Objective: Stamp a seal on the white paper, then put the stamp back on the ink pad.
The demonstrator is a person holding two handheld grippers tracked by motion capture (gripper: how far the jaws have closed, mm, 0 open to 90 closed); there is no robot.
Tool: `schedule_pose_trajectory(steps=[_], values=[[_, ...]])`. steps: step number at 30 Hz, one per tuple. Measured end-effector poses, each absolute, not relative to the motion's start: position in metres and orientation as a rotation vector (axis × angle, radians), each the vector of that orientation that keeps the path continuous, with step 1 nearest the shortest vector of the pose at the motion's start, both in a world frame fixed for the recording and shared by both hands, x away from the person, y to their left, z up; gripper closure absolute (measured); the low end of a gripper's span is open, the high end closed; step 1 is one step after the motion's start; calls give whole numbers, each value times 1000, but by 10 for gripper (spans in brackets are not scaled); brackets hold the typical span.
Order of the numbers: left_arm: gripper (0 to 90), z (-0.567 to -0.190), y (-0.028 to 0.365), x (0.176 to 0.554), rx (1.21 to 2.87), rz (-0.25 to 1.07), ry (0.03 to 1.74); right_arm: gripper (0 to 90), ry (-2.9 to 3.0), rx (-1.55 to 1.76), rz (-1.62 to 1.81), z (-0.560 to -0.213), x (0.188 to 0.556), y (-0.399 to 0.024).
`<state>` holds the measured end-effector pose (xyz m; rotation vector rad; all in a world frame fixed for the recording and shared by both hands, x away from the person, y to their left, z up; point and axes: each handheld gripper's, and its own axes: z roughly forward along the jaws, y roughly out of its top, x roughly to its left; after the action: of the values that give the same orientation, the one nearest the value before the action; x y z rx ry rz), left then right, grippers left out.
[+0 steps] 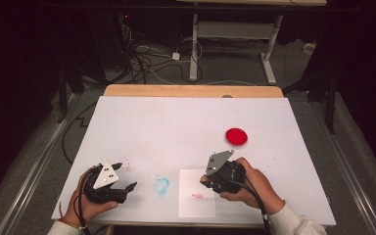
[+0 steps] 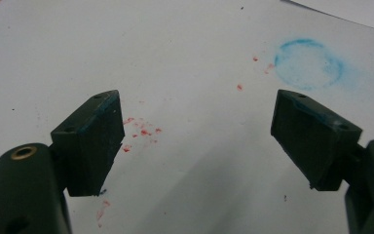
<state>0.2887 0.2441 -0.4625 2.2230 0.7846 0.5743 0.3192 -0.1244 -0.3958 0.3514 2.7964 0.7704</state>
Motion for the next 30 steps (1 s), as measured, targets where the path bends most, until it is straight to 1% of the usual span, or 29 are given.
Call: schedule_pose_trajectory(steps=[30], values=[[193, -462, 243, 290, 2226, 572, 776, 760, 2714, 455, 789, -384, 329, -150]])
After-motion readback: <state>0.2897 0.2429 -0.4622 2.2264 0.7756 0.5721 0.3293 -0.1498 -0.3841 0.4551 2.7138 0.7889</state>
